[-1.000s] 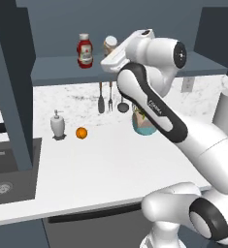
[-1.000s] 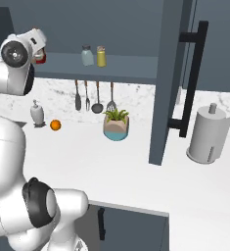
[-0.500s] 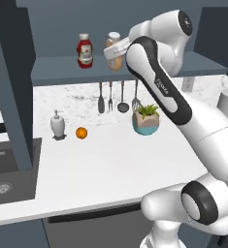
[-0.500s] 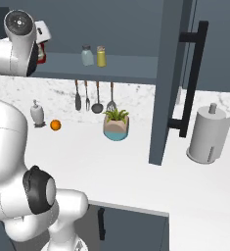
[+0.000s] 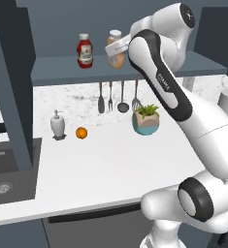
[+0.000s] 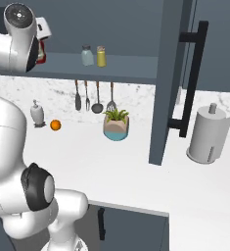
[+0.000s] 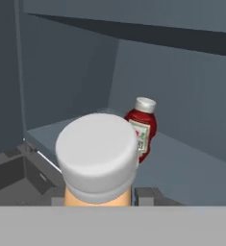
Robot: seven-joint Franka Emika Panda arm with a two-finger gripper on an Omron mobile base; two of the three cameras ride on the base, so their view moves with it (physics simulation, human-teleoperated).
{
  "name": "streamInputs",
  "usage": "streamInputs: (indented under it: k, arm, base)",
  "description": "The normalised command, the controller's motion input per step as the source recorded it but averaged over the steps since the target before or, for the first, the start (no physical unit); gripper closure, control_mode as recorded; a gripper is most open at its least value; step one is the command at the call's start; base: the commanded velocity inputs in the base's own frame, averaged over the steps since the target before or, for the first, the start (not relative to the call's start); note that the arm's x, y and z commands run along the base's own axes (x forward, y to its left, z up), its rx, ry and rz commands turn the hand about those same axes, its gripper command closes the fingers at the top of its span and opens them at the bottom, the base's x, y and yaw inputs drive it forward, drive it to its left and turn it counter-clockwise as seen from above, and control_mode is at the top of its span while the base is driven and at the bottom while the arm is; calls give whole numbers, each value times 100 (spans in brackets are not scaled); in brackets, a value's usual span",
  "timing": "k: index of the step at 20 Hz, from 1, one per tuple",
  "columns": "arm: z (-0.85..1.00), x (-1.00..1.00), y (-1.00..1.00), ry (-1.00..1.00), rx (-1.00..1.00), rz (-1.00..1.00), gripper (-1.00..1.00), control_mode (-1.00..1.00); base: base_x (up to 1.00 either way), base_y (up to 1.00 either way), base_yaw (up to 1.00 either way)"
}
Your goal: Put the shaker and condiment bottle from the counter next to their counterparts in the cabinet.
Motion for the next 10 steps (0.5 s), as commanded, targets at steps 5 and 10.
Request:
streamInputs:
  k: [5,10]
  arm:
    - [-29,3,0,1,0,0,100,-100]
    - [-14,18,-8,0,0,0,100,-100]
  base:
    - [0,0,0]
    - [0,0,0]
